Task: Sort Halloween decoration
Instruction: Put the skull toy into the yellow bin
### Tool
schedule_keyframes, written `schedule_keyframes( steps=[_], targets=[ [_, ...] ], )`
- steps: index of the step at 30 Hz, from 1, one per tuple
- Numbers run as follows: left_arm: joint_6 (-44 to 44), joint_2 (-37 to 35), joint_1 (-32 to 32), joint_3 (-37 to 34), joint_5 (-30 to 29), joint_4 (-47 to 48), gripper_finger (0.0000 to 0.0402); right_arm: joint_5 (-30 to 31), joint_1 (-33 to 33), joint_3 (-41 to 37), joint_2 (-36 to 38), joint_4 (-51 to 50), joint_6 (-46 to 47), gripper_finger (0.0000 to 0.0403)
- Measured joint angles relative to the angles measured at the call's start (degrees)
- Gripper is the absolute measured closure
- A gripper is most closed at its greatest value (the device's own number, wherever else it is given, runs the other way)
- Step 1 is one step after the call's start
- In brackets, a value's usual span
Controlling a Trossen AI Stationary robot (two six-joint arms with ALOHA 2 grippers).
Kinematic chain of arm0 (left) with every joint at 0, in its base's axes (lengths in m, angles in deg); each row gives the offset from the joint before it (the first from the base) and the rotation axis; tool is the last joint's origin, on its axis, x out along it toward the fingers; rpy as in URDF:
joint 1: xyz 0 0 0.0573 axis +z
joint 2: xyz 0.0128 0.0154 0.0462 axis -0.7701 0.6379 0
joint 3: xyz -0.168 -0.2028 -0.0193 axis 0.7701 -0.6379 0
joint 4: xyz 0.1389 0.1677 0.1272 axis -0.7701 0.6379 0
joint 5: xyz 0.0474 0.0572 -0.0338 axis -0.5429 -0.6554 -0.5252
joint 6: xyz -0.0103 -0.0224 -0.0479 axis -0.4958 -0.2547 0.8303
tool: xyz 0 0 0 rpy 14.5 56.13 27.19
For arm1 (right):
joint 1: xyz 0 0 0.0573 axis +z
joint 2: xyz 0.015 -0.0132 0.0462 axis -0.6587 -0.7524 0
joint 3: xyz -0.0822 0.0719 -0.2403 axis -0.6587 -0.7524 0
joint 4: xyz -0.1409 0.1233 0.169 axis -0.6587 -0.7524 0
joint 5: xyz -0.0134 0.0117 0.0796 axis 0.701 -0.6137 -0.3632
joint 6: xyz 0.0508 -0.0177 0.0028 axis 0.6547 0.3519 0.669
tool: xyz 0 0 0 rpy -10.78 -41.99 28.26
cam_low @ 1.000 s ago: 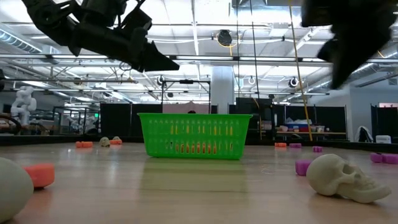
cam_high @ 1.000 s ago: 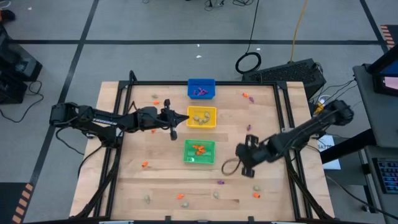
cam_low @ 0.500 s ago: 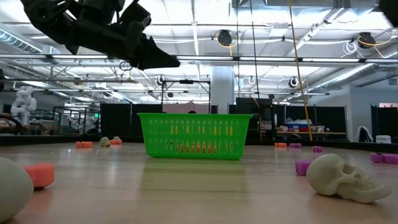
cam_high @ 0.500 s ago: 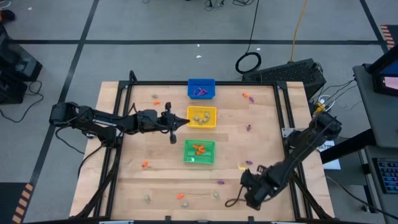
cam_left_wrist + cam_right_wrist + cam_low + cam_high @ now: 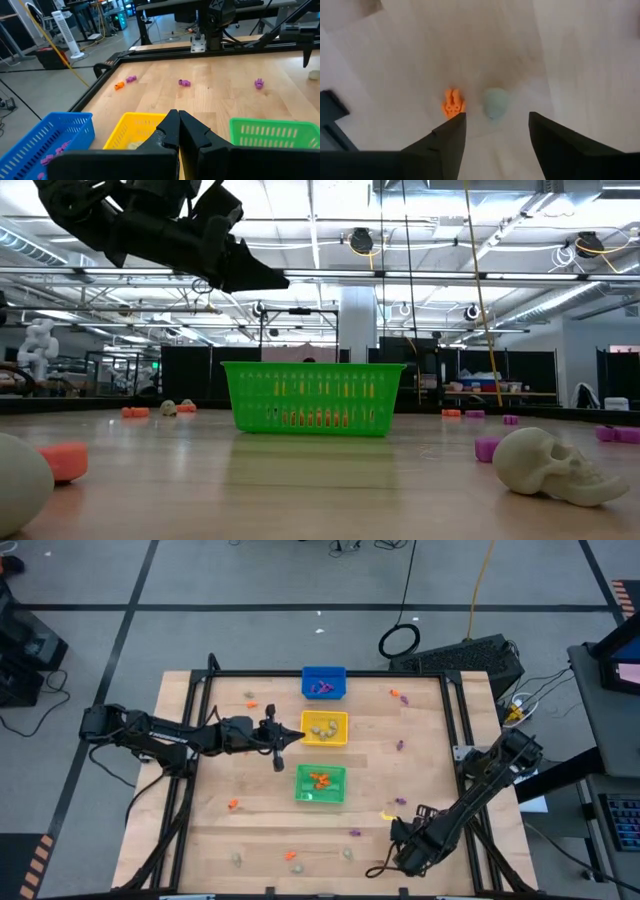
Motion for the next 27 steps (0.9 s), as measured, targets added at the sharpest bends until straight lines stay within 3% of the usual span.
schedule_keyframes(
  steps=[17, 21, 27],
  targets=[
    [0.1, 0.0, 0.0, 0.0, 0.0, 0.2, 0.0402, -3.2, -1.4, 0.1, -6.3, 1.7, -6.3, 0.0210],
    [0.2, 0.0, 0.0, 0.0, 0.0, 0.2, 0.0402, -4.0, -2.1, 0.1, -6.7, 2.9, -7.8, 0.0247],
    [0.2, 0.0, 0.0, 0.0, 0.0, 0.5, 0.0402, -5.3, -3.1, 0.1, -6.8, 3.0, -10.5, 0.0338]
  ],
)
